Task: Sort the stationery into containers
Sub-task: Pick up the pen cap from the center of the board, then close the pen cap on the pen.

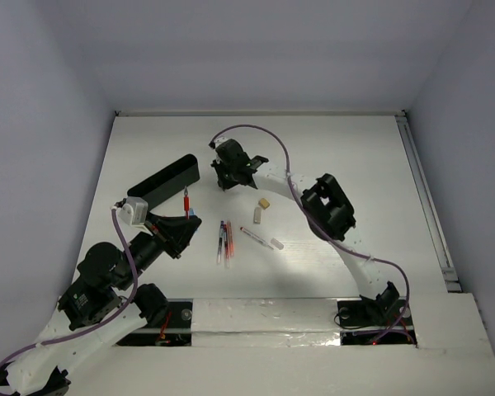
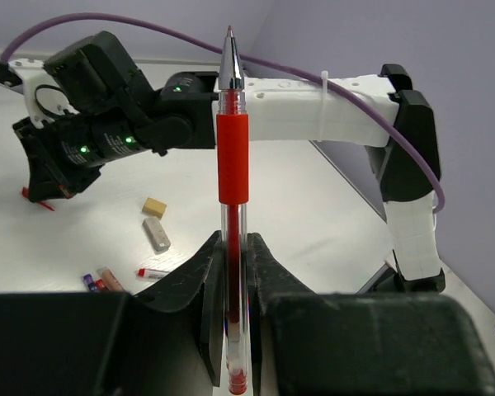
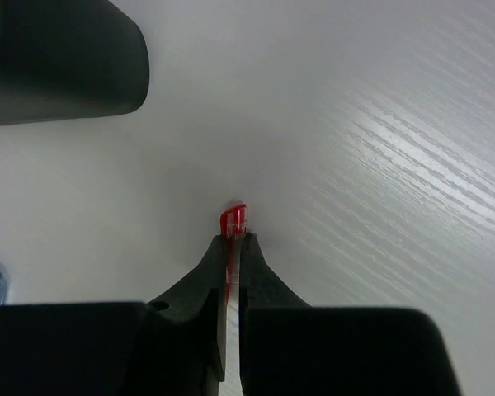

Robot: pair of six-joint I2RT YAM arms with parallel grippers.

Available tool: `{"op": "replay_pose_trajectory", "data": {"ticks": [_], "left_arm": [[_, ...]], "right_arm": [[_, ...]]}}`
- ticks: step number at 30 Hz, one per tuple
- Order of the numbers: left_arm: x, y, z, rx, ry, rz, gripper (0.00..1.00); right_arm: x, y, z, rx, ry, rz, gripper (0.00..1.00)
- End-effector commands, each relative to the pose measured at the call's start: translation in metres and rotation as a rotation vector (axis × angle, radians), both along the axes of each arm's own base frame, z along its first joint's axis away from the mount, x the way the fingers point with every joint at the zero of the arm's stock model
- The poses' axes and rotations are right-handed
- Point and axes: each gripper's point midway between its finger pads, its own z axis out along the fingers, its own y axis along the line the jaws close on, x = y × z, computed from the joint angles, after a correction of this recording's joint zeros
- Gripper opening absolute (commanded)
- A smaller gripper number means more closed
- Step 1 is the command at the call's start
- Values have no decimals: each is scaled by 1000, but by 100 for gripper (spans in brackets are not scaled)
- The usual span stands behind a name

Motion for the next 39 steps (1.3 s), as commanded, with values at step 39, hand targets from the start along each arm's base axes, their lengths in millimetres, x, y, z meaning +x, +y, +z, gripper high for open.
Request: {"op": "replay_pose_trajectory", "data": {"ticks": [39], "left_arm": [[0,-81,-46,-171,151,-280,0]], "right_arm": [[-171,-72,314,1418,-134,-163,0]]}}
